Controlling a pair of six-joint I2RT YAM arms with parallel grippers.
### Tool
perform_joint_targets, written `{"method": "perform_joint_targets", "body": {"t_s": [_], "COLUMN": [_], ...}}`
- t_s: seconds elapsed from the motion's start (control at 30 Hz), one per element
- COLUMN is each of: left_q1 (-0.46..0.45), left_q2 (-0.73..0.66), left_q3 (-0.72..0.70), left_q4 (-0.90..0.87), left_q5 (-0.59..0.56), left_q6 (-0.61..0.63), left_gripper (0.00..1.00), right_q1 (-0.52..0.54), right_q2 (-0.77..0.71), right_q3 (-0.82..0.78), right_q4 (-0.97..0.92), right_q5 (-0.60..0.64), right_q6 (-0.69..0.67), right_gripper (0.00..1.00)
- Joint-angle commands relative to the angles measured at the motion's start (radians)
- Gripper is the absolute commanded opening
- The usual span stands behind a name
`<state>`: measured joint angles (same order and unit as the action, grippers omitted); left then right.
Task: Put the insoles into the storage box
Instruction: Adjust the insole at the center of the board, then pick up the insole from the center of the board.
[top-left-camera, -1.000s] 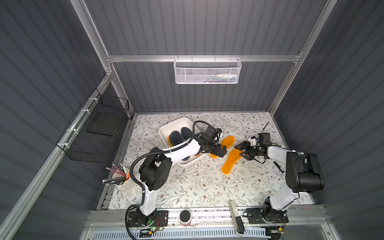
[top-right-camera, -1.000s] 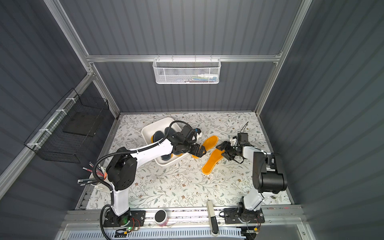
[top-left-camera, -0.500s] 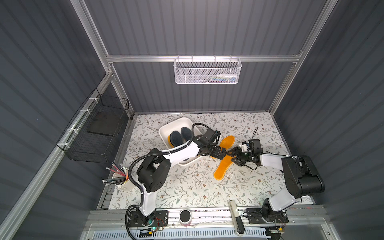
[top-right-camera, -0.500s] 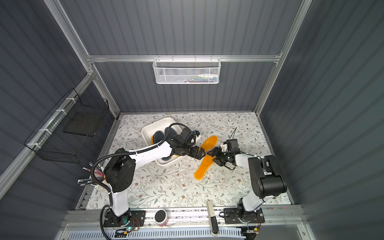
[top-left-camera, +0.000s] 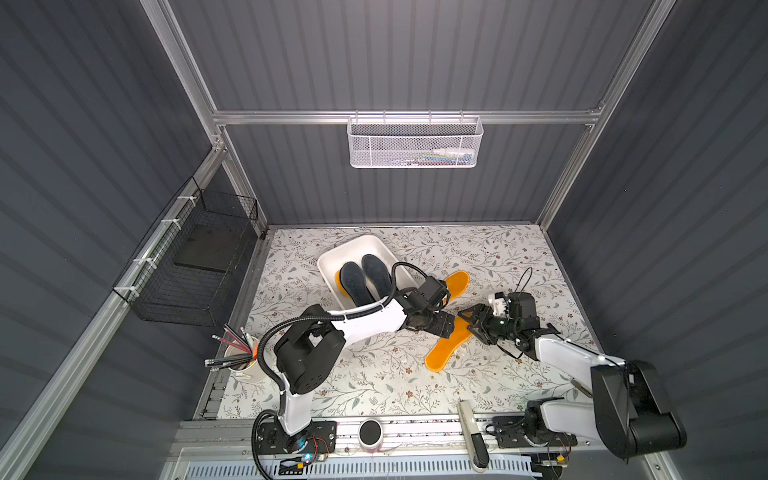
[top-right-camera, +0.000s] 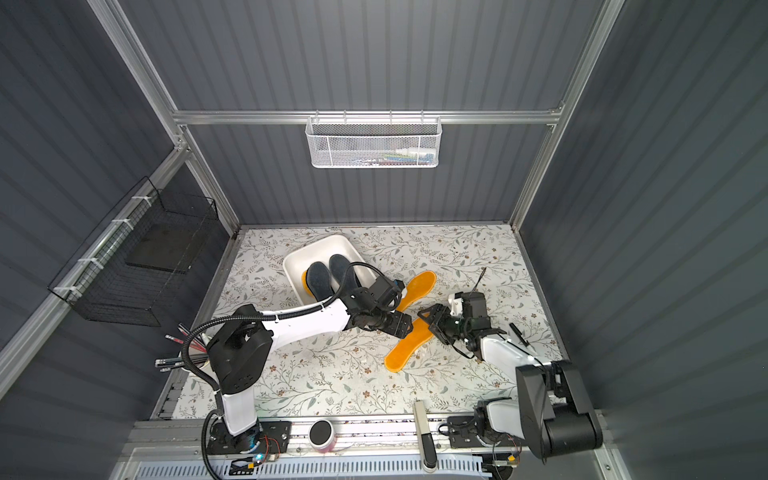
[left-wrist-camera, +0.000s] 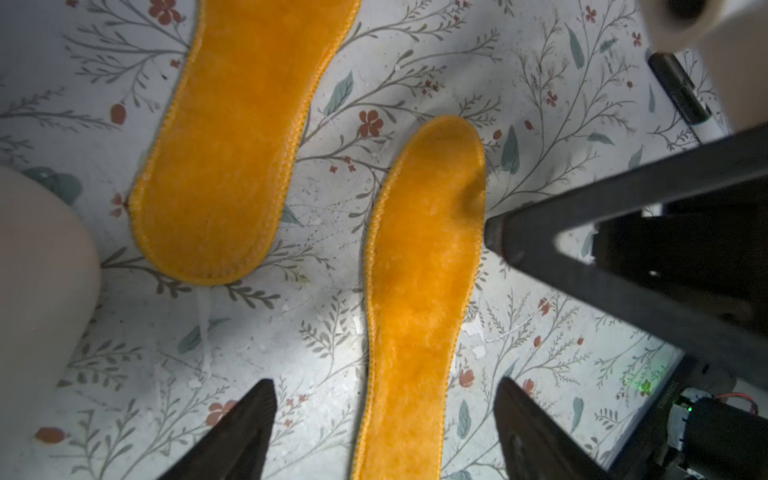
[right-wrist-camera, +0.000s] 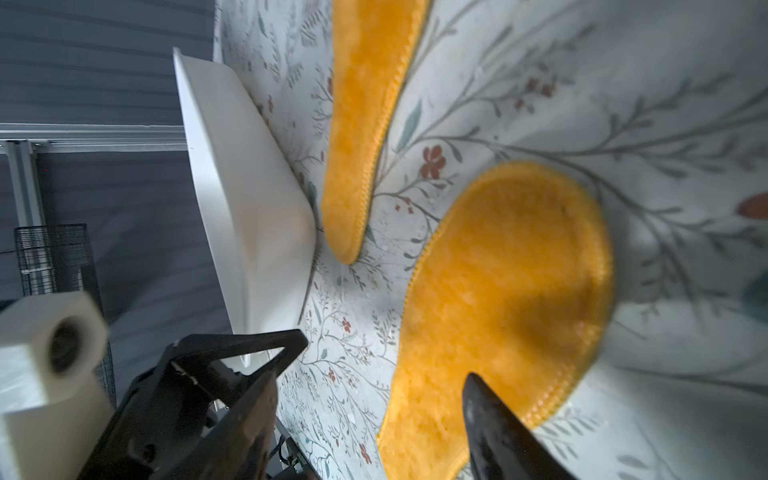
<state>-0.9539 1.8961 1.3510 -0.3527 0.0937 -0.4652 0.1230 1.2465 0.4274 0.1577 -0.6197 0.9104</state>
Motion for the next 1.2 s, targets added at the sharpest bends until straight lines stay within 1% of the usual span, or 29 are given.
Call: {"method": "perform_joint_targets", "body": {"t_s": [0.0,0.17,0.33,0.4,0.5,0.63,0.77,0.83,0.93,1.0,1.1,1.17], "left_q1": [0.003,-0.012,-0.044,-0.050,-0.058,-0.072,-0.089,-0.107,-0.133,-0.138,-0.138,-0.138], "left_q2": [0.027,0.098,0.182,0.210,0.242,0.260,0.309,0.347,0.388,0.397,0.398,0.406], "left_q3": [0.010,0.049,0.161,0.187,0.220,0.258,0.329,0.377,0.429,0.436,0.427,0.421], "left_q4": [-0.034,-0.075,-0.169,-0.190,-0.216,-0.258,-0.363,-0.426,-0.501,-0.521,-0.530,-0.535], "left_q5": [-0.012,-0.025,-0.085,-0.094,-0.092,-0.119,-0.166,-0.195,-0.237,-0.241,-0.234,-0.227], "left_q6": [-0.027,-0.014,0.021,0.022,0.024,0.030,0.034,0.045,0.064,0.067,0.069,0.074], "left_gripper": [0.79,0.77,0.77,0.77,0.74,0.74,0.73,0.70,0.68,0.67,0.60,0.59], "right_q1": [-0.038,-0.095,-0.123,-0.130,-0.137,-0.144,-0.152,-0.157,-0.164,-0.170,-0.182,-0.189], "right_q2": [-0.082,-0.230,-0.307,-0.320,-0.333,-0.338,-0.338,-0.338,-0.341,-0.349,-0.368,-0.384], "right_q3": [0.022,0.022,0.022,0.019,0.011,0.002,-0.012,-0.021,-0.028,-0.033,-0.036,-0.038], "right_q4": [-0.081,-0.174,-0.255,-0.263,-0.265,-0.263,-0.245,-0.237,-0.233,-0.234,-0.243,-0.250], "right_q5": [0.018,0.014,0.004,-0.003,-0.011,-0.020,-0.030,-0.033,-0.041,-0.044,-0.043,-0.043], "right_q6": [-0.047,-0.075,-0.106,-0.110,-0.112,-0.118,-0.113,-0.110,-0.108,-0.108,-0.108,-0.108], "right_gripper": [0.70,0.71,0.72,0.72,0.72,0.72,0.72,0.73,0.73,0.73,0.73,0.73]}}
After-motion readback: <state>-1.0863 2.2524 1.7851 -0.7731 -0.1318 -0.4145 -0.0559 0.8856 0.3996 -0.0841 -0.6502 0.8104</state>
